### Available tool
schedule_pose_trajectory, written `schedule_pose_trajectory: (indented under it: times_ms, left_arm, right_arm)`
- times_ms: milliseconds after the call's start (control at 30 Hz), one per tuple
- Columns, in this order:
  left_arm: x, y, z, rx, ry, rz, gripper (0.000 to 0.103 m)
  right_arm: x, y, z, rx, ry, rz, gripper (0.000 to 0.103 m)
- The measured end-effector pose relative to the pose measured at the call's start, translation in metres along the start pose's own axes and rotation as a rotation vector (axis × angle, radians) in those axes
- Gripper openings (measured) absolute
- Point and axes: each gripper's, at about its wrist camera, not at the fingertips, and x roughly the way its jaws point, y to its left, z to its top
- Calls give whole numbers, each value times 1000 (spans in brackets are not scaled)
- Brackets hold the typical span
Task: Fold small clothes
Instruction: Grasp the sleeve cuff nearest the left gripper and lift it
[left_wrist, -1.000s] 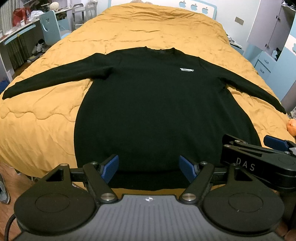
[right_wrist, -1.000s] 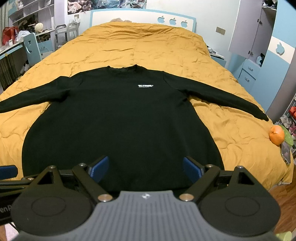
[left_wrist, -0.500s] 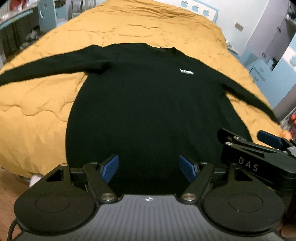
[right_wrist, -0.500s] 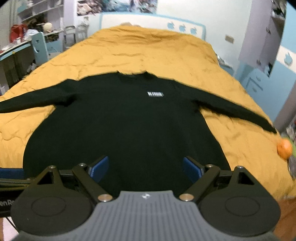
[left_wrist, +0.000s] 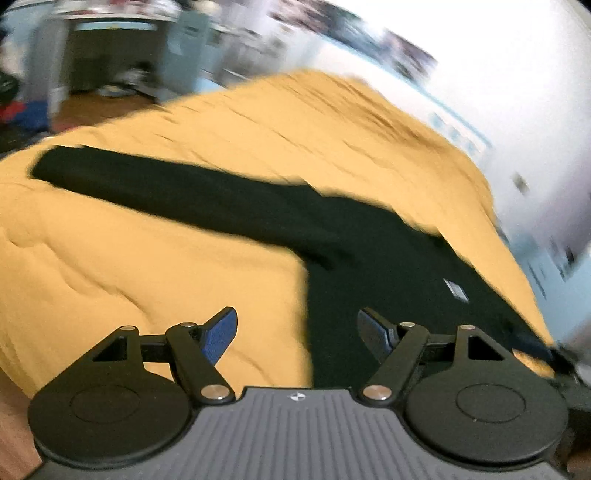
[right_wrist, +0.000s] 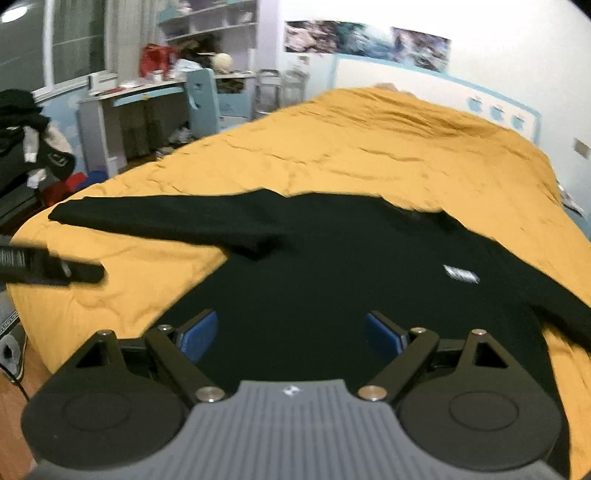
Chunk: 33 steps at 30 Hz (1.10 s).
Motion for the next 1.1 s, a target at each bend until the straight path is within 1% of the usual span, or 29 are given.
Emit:
schedule_pose_trajectory:
  times_ms: [33,67,133,200,233,300,333,400,433,467,500,533,600,633,700,767,800,833,933,1000,1100]
  left_arm:
    - [6,21,11,-53,-26,34,87]
    - [11,39,18,-97,-52,51,87]
    - [21,78,32,-194,-146,78,87]
    - [29,114,42,-302,-230,114,87]
    - [34,129,47,-363,-247,129,87]
    - [44,159,55,-459,-292,162,87]
    - [50,172,59,-499,-315,160,87]
    - [59,193,68,-569,-327,137,87]
    - [64,204,70,-609,-328,137,78]
    - [70,213,70,-656,-335,140,74]
    - [73,219,70,-686,-348,136,68]
    - [73,225,69,-693,-364,135,65]
    - [75,235,67,-697,-396,142,63]
    - [72,238,66,-701,-409,158,57]
    - [76,243,67,-706,-430,198,52]
    - [79,246,68,-703,-440,205,40]
    - [79,247,68,-698,-441,205,29]
    - [79,248,68,-694,-440,209,21]
    - [80,252,70,-705,-451,184,9]
    - [79,254,73,-727,-465,152,9]
    - [71,243,88,-699,-490,120,8]
  right_arm:
    - [13,3,6,-18,-23,12,83]
    - [26,5,11,-43,-60,14,83]
    - [51,16,18,-116,-148,28,83]
    - [77,28,24,-188,-192,69,82]
    - [90,34,26,-221,-187,70,82]
    - [121,50,29,-295,-187,37,81]
    - [131,56,31,-315,-187,31,81]
    - [156,67,33,-345,-162,52,81]
    - [166,69,35,-339,-146,71,81]
    - [165,70,33,-322,-131,90,79]
    - [174,70,36,-298,-105,122,77]
    - [181,70,38,-279,-87,142,73]
    - [183,75,35,-260,-68,160,73]
    - [187,78,35,-263,-66,159,73]
    - [191,88,33,-278,-70,149,73]
    - [191,90,30,-284,-63,142,73]
    - [190,90,28,-283,-54,143,73]
    - [193,91,28,-279,-41,143,73]
    - [184,91,23,-268,-22,149,73]
    - [179,90,20,-271,-20,140,73]
    - [168,85,19,-250,-16,134,73]
